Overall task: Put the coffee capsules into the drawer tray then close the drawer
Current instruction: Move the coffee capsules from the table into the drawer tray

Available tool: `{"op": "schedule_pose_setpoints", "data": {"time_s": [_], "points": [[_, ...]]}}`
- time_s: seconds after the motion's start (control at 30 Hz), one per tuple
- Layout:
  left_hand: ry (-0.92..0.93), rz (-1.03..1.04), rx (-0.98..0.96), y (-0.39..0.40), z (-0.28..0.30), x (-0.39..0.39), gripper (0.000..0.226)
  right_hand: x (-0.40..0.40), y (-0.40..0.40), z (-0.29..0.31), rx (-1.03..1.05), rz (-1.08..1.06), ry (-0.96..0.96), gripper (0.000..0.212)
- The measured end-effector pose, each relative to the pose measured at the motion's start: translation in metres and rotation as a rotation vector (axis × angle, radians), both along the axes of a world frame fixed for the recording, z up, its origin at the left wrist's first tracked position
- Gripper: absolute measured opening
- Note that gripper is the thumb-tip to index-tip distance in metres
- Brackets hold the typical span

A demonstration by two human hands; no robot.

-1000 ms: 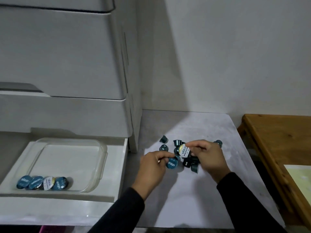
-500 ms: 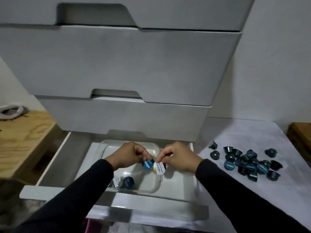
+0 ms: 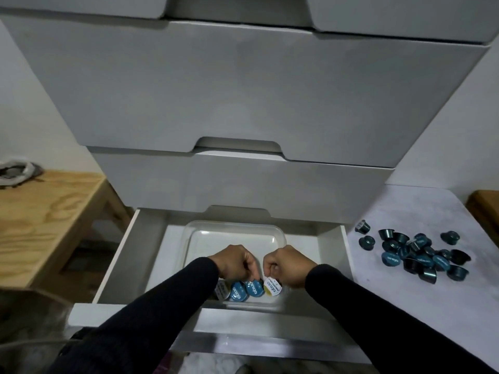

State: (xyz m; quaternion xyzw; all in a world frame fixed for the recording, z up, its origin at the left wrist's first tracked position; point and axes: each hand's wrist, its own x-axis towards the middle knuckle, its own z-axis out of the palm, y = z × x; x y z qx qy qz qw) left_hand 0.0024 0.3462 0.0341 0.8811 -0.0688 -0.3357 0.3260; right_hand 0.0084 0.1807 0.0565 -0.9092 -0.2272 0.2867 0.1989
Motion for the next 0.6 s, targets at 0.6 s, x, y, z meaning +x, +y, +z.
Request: {"op": "schedule_pose_setpoints", "data": {"time_s": [0.6], "points": [[-0.245,-0.008,0.443,-0.012,0.016,-0.016,0.032,-0.014,0.009,-0.014,-0.121,0.044,-0.124,0.042]]}}
